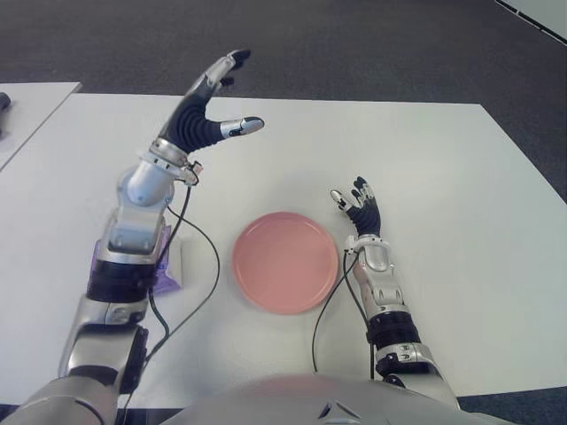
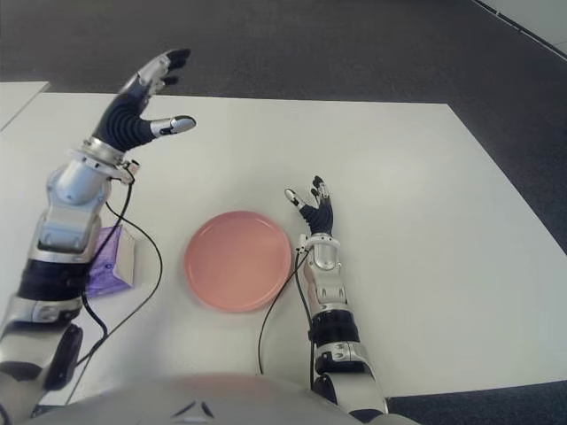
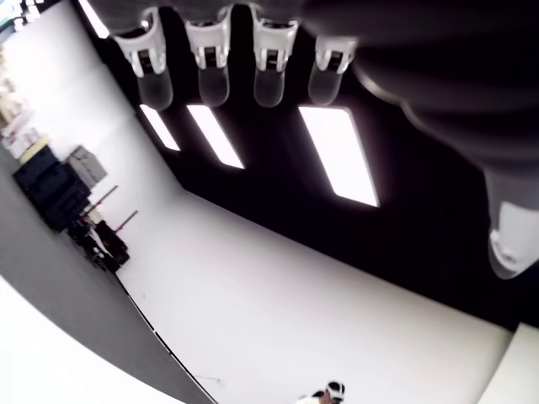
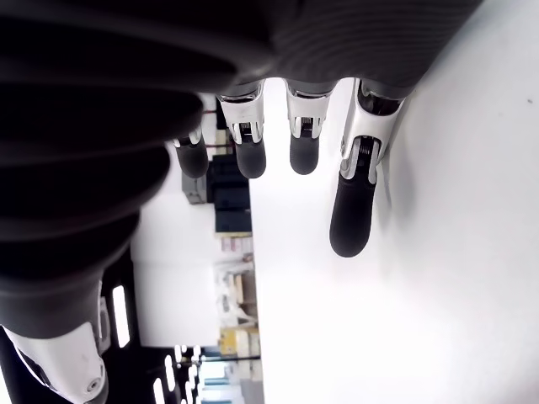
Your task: Put the tissue paper into the plate.
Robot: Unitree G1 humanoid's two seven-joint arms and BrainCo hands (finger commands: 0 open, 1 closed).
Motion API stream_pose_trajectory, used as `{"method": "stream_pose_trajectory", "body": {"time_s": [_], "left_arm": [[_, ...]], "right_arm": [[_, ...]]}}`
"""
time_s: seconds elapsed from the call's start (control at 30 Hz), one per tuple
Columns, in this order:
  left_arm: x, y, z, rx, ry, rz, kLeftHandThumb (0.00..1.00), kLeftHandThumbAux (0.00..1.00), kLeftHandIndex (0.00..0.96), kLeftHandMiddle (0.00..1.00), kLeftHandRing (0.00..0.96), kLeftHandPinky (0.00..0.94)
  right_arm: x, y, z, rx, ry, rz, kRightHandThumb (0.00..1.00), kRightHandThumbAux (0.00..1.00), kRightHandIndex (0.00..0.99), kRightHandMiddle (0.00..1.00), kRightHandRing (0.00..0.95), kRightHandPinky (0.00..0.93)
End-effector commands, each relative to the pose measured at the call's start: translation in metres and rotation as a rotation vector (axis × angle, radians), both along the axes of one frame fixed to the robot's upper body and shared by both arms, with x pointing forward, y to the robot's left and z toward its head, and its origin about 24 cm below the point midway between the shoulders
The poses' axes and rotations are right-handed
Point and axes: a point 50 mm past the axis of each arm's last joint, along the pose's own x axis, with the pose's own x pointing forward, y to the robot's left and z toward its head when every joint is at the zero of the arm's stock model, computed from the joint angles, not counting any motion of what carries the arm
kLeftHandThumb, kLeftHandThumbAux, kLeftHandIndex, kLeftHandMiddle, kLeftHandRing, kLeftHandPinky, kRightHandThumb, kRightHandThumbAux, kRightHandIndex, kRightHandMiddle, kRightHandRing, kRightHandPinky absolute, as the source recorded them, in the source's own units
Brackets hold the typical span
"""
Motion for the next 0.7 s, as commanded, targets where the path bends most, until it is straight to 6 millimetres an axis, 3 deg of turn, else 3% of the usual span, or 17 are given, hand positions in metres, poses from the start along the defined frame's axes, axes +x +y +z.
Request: {"method": "stream_pose_trajectory", "body": {"time_s": [0.03,0.3,0.47,0.7], "left_arm": [[0.002,-0.001,0.007,0.042,-0.003,-0.044,0.0,0.459,0.0,0.0,0.0,0.0],[-0.016,0.014,0.018,0.211,-0.038,-0.064,0.024,0.478,0.0,0.0,0.0,0.0],[-0.022,0.018,0.02,0.506,-0.031,-0.044,0.06,0.459,0.0,0.0,0.0,0.0],[-0.04,0.037,0.019,0.987,0.025,0.029,0.087,0.326,0.0,0.0,0.0,0.0]], "right_arm": [[-0.019,0.0,-0.031,0.016,0.151,0.0,0.177,0.729,0.0,0.0,0.0,0.02],[-0.021,-0.003,-0.038,0.008,0.143,0.033,0.148,0.762,0.0,0.0,0.0,0.014],[-0.024,-0.006,-0.043,0.009,0.105,0.052,0.135,0.762,0.0,0.0,0.0,0.007],[-0.025,-0.008,-0.051,0.009,0.102,0.057,0.12,0.738,0.0,0.0,0.0,0.0]]}}
